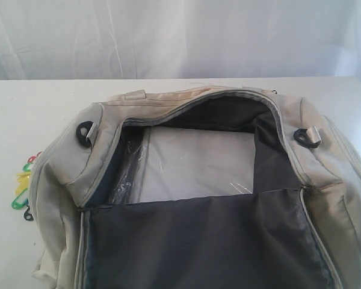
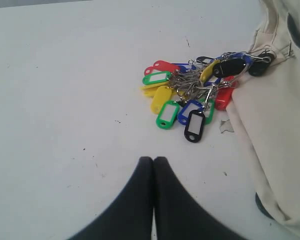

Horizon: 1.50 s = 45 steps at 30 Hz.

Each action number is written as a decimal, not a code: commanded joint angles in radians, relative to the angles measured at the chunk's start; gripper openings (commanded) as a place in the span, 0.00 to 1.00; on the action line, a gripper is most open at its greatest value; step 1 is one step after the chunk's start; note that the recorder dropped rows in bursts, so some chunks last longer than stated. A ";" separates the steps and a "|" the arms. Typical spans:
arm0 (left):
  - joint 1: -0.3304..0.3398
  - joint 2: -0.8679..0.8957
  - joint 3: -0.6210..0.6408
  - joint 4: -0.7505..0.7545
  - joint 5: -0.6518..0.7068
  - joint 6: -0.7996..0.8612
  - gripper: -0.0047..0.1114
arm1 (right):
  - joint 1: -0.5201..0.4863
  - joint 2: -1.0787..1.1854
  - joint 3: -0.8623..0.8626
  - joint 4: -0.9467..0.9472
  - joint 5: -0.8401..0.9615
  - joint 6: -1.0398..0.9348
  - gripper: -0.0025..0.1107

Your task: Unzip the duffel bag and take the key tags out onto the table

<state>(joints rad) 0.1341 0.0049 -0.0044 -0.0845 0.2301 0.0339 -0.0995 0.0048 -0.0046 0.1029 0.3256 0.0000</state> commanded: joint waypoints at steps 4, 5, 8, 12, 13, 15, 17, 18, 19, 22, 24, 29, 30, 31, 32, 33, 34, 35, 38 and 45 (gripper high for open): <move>-0.007 -0.005 0.004 -0.004 0.002 -0.009 0.04 | 0.003 -0.005 0.005 -0.004 -0.013 0.000 0.02; -0.007 -0.005 0.004 -0.004 0.002 -0.009 0.04 | 0.003 -0.005 0.005 -0.004 -0.013 0.000 0.02; -0.007 -0.005 0.004 -0.004 0.002 -0.009 0.04 | 0.003 -0.005 0.005 -0.004 -0.013 0.000 0.02; -0.007 -0.005 0.004 -0.004 -0.002 -0.009 0.04 | 0.003 -0.005 0.005 -0.004 -0.013 0.000 0.02; -0.007 -0.005 0.004 -0.004 -0.006 -0.009 0.04 | 0.003 -0.005 0.005 -0.004 -0.013 0.000 0.02; -0.007 -0.005 0.004 -0.004 -0.020 -0.009 0.04 | 0.003 -0.005 0.005 -0.004 -0.013 0.000 0.02; -0.007 -0.005 0.004 -0.004 -0.029 -0.009 0.04 | 0.003 -0.005 0.005 -0.004 -0.013 0.000 0.02; -0.007 -0.005 0.004 -0.004 -0.029 -0.009 0.04 | 0.003 -0.005 0.005 -0.004 -0.013 0.000 0.02; -0.007 -0.005 0.004 -0.004 -0.029 -0.009 0.04 | 0.003 -0.005 0.005 -0.004 -0.013 0.000 0.02; -0.007 -0.005 0.004 -0.004 -0.029 -0.009 0.04 | 0.003 -0.005 0.005 -0.004 -0.013 0.000 0.02; -0.007 -0.005 0.004 -0.004 -0.029 -0.009 0.04 | 0.003 -0.005 0.005 -0.004 -0.013 0.000 0.02; -0.007 -0.005 0.004 -0.004 -0.029 -0.009 0.04 | 0.003 -0.005 0.005 -0.004 -0.013 0.000 0.02; -0.007 -0.005 0.004 -0.004 -0.029 -0.009 0.04 | 0.003 -0.005 0.005 -0.004 -0.013 0.000 0.02; -0.007 -0.005 0.004 -0.004 -0.029 -0.009 0.04 | 0.003 -0.005 0.005 -0.004 -0.013 0.000 0.02; -0.007 -0.005 0.004 -0.004 -0.029 -0.009 0.04 | 0.003 -0.005 0.005 -0.004 -0.013 0.000 0.02; -0.007 -0.005 0.004 -0.004 -0.029 -0.009 0.04 | 0.003 -0.005 0.005 -0.004 -0.013 0.000 0.02; -0.007 -0.005 0.004 -0.004 -0.029 -0.009 0.04 | 0.003 -0.005 0.005 -0.004 -0.013 0.000 0.02; -0.007 -0.005 0.004 -0.004 -0.029 -0.009 0.04 | 0.003 -0.005 0.005 -0.004 -0.013 0.000 0.02; -0.007 -0.005 0.004 -0.004 -0.029 -0.009 0.04 | 0.003 -0.005 0.005 -0.004 -0.013 0.000 0.02; -0.007 -0.005 0.004 -0.004 -0.029 -0.009 0.04 | 0.003 -0.005 0.005 -0.004 -0.013 0.000 0.02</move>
<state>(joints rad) 0.1341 0.0049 -0.0044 -0.0845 0.2068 0.0339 -0.0995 0.0048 -0.0046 0.1029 0.3256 0.0000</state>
